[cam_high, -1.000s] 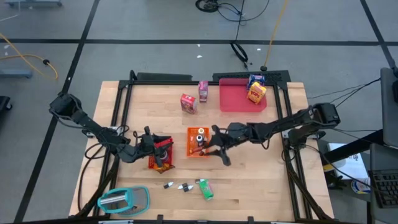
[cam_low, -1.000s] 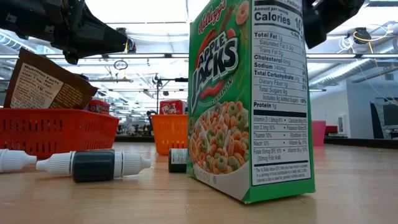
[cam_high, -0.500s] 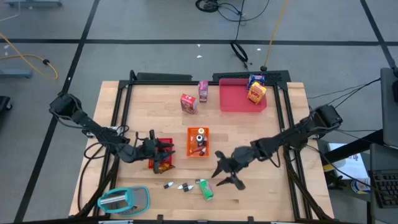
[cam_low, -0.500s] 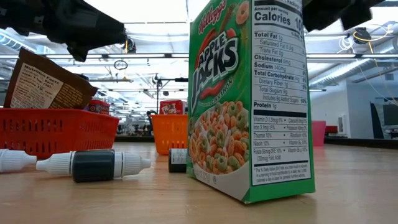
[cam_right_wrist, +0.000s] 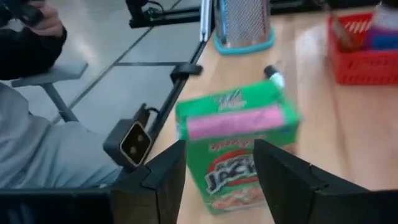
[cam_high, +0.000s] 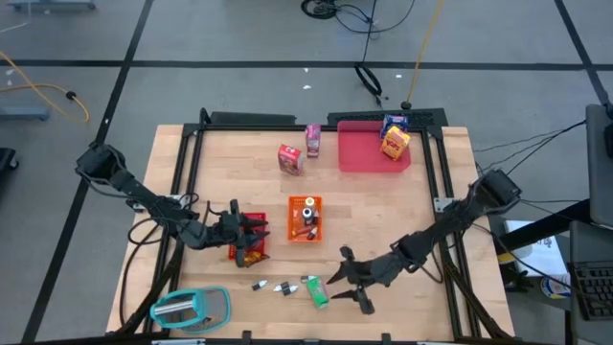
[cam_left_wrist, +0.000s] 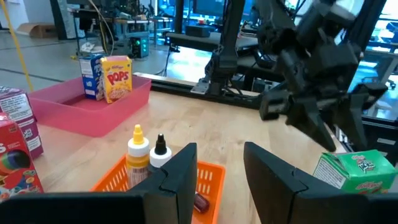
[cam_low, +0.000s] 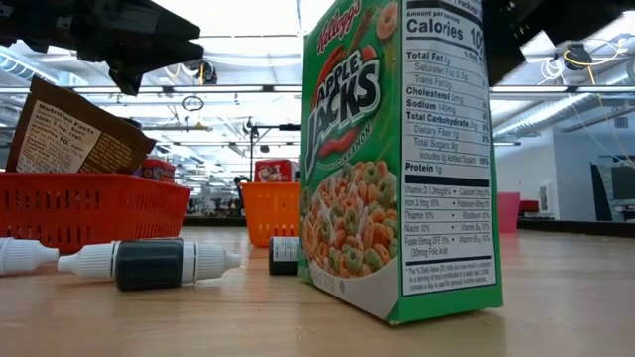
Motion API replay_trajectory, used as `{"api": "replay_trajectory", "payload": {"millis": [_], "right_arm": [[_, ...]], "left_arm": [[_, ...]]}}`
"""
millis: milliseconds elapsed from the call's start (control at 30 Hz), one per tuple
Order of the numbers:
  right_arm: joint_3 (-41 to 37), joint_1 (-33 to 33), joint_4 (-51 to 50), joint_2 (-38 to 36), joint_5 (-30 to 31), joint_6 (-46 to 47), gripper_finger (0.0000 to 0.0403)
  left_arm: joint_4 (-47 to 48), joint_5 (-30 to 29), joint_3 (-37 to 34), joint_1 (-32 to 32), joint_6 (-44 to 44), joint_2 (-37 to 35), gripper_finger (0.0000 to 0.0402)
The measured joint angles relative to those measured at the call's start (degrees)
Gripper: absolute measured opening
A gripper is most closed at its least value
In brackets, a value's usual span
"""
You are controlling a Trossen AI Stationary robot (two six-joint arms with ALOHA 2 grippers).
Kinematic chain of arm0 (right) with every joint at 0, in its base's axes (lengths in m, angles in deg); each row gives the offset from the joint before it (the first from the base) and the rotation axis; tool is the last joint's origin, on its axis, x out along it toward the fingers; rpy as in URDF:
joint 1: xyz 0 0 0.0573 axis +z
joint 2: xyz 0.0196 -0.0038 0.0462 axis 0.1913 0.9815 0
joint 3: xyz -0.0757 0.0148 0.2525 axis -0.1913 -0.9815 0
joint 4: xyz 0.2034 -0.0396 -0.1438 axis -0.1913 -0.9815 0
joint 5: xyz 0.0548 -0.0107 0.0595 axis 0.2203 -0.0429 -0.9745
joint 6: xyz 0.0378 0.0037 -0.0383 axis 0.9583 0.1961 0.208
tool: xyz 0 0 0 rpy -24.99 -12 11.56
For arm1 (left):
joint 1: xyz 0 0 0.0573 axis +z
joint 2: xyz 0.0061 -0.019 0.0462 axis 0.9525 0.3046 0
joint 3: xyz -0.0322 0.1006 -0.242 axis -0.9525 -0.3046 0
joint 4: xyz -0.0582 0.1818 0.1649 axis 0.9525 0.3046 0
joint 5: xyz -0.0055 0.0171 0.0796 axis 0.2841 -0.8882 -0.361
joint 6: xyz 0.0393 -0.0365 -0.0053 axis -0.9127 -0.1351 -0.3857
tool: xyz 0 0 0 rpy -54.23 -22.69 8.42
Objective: Pick & Place Kitchen Items
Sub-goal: Put the green cereal box into the light red bin
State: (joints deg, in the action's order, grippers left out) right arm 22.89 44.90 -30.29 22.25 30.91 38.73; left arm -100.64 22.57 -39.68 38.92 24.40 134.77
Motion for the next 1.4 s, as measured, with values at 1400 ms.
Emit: {"api": "replay_trajectory", "payload": {"millis": [1400], "right_arm": [[4.7,2.3,2.4,10.0,4.6,6.1,0.0183]], "left_arm": [[-3.3,22.0,2.0,0.1,5.5,6.4,0.0133]]}}
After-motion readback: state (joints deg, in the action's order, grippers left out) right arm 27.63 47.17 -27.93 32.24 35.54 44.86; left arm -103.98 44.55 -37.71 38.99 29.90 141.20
